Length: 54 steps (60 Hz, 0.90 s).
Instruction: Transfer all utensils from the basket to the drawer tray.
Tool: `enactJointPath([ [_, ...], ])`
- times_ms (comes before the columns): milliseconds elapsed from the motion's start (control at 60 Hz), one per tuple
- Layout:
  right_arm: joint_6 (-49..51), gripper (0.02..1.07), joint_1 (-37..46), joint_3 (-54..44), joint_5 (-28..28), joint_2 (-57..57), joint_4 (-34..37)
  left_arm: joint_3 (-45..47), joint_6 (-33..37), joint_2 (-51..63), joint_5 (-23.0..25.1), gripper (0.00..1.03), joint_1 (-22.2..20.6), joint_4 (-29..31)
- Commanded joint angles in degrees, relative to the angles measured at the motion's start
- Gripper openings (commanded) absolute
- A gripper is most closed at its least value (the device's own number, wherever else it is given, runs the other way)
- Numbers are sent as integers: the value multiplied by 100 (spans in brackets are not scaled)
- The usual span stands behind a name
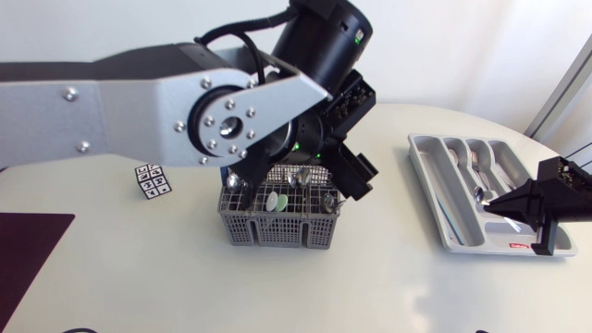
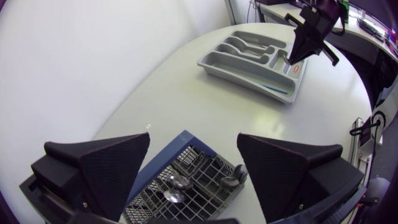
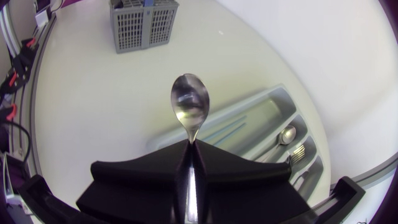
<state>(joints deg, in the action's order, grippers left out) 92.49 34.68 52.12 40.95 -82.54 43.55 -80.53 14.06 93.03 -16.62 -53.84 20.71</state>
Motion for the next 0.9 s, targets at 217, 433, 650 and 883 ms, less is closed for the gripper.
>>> enactJointPath([
  [217, 2353, 8, 707, 853, -1028, -1537, 215, 292, 176, 321, -122, 98, -267, 82],
  [433, 2652, 8, 760, 897, -1678, -2038, -655, 477, 228, 373, -386, 98, -416, 144],
  [650, 2731, 27, 874, 870, -1959, -2187, -998, 591, 211, 426, -535, 96, -469, 249],
  [883, 2362, 52, 971, 756, -1748, -1792, -1050, 600, 219, 426, -799, 81, -777, 364],
])
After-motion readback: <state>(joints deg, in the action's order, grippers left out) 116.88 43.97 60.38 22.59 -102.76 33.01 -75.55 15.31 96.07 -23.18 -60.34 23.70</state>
